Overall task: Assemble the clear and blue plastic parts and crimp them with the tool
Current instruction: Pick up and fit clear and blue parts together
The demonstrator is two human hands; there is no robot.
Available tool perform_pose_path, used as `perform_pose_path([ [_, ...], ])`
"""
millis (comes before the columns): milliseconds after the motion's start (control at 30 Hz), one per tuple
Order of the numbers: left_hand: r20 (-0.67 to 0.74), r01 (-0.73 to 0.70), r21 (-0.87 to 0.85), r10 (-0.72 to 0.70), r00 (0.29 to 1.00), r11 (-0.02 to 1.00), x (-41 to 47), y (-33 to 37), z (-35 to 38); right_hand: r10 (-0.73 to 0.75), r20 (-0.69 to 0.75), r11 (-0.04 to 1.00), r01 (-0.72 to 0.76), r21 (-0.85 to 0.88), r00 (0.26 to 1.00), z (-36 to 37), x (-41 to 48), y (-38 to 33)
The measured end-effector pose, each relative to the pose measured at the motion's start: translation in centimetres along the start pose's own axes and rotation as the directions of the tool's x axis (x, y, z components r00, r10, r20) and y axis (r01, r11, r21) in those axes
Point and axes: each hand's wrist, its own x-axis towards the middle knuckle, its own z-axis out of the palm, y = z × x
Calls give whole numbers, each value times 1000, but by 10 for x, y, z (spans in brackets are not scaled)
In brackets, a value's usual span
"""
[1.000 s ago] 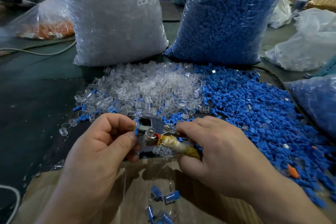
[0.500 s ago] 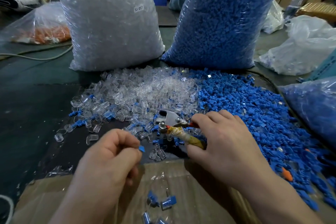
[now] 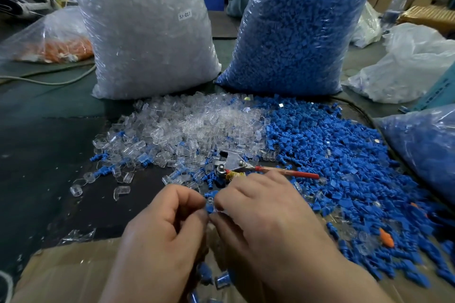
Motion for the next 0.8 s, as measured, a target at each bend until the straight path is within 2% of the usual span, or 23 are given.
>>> perform_pose_path([
  [100,21,-92,18,92,996,996,-4,6,-3,-16,7,1000,16,9,1000,1,-1,0],
  [133,35,-90,-22,91,995,996,-5,10,-4,-12,-3,1000,12,23,1000,0,-1,1],
  [233,82,63,-234,-45,996,970,-3,17,-8,-66,-57,994,70,83,996,-1,-1,2],
  [333,251,172,-212,-116,961,962,5,14,-14,-146,-93,981,157,114,985,0,0,1],
  [400,300,203,-234,-128,945,951,8,11,-17,-152,-111,977,166,134,982,-1,0,-3],
  [467,294,179,-310,-85,952,934,7,9,-18,-96,-141,973,122,194,985,-2,-1,-9],
  [533,269,108,-369,-5,963,923,4,7,-17,69,-86,949,-39,314,994,-3,-2,-14],
  [600,196,-73,-297,136,971,952,2,5,-17,275,119,809,-296,508,954,-5,0,-19],
  [633,163,-200,-212,236,958,957,2,6,-18,329,248,672,-410,617,911,-6,0,-21],
  [667,144,-306,-136,324,935,942,1,7,-19,340,402,469,-524,711,850,-7,1,-22],
  [700,133,-385,-82,393,910,919,1,9,-20,300,549,253,-620,743,780,-10,2,-22],
  [733,141,-426,-63,430,892,903,1,10,-21,247,636,128,-675,727,731,-14,2,-19],
  [767,162,-428,-50,430,888,903,2,11,-23,208,667,111,-695,710,715,-17,2,-16],
  [800,189,-412,-19,408,893,911,3,11,-26,211,665,188,-697,692,717,-18,2,-11],
])
